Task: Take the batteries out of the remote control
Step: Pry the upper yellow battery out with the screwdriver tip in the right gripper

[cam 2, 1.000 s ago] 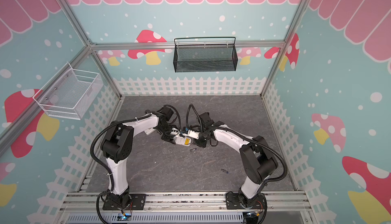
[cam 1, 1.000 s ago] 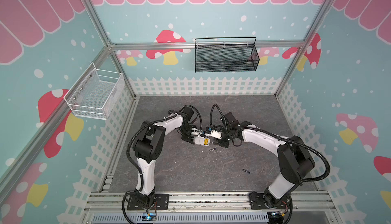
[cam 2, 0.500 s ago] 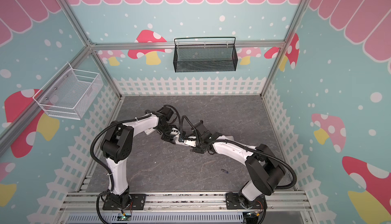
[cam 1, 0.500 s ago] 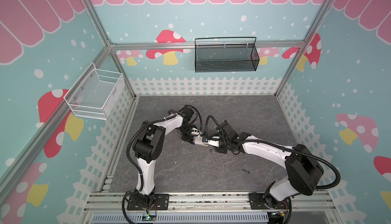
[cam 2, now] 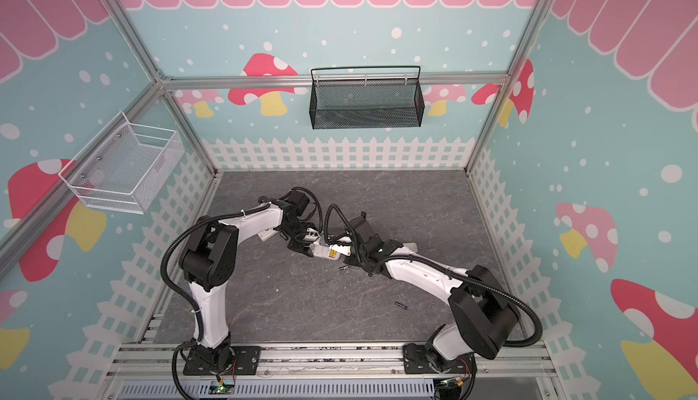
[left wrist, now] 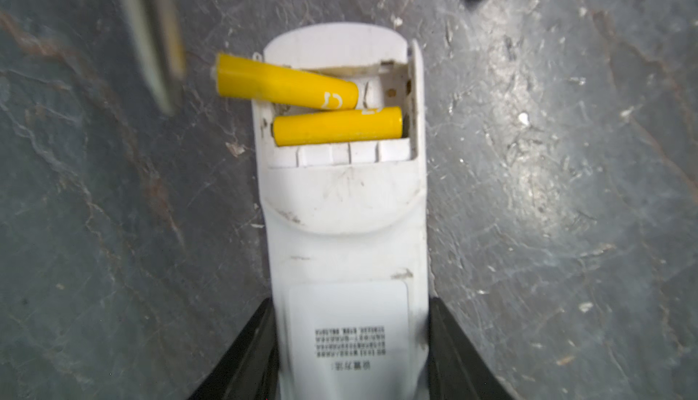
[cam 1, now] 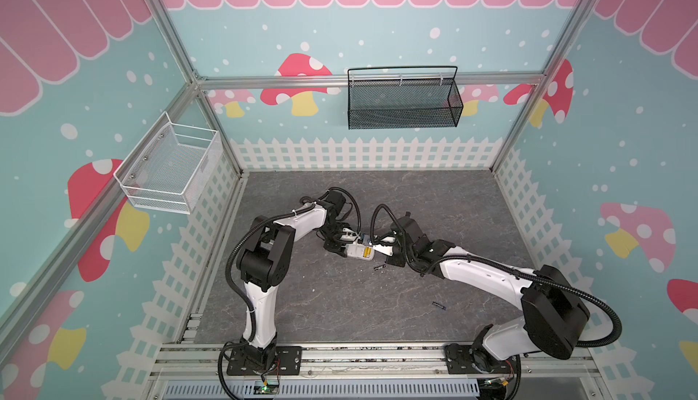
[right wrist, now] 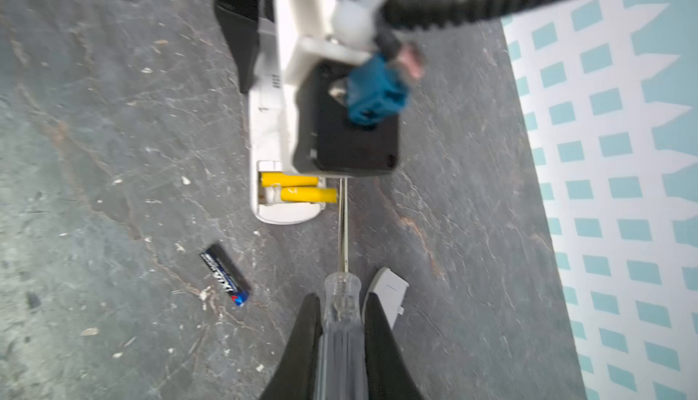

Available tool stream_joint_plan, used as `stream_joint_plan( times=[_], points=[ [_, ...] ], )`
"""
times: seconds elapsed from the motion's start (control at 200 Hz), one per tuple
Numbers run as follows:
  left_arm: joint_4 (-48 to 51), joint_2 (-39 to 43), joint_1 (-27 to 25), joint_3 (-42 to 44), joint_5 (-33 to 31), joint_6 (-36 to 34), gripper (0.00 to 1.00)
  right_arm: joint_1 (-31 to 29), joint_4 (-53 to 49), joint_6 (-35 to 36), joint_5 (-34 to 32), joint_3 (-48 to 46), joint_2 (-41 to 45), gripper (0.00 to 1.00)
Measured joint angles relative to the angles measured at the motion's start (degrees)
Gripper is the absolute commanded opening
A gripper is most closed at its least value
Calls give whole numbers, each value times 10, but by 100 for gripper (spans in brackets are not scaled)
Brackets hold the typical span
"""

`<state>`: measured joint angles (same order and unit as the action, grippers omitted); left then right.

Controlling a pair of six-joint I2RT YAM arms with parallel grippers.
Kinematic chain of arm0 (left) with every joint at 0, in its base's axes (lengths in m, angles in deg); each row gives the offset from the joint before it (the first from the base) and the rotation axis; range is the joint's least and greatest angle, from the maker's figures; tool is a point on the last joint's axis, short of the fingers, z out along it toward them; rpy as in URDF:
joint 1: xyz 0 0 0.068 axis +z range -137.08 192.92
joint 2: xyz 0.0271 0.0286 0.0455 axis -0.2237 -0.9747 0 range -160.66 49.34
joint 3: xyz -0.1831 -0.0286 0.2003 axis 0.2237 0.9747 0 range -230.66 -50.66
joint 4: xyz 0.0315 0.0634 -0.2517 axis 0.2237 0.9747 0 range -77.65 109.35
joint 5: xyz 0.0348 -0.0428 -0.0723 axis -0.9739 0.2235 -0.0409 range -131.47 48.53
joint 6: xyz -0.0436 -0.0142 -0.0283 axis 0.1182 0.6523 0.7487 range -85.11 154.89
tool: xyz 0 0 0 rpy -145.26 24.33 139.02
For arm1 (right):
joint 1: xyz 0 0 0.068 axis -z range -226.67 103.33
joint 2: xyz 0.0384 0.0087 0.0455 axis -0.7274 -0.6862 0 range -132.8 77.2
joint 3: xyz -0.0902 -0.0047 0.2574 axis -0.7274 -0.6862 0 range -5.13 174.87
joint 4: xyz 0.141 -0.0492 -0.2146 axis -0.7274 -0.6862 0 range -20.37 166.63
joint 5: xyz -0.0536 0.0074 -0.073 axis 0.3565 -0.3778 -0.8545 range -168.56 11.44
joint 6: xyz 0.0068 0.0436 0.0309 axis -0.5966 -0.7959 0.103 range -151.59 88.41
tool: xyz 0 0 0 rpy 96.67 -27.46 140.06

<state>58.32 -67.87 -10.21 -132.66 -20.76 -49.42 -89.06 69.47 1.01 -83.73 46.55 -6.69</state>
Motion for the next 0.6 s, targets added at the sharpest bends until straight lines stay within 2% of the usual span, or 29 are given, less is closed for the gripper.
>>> stream_joint_plan(
  times=[0.245,0.34,0.52,0.6],
  points=[
    [0,0,0,0,-4,6,37,5,3,-4,-11,-16,18,0],
    [2,0,0,-1,-5,14,29,22,3,-21,7,-21,30,0],
    [2,10,0,-4,-27,37,0,68,6,-92,40,-21,41,0],
    [-28,31,2,9,-49,45,0,85,8,-132,57,-21,41,0]
  ],
)
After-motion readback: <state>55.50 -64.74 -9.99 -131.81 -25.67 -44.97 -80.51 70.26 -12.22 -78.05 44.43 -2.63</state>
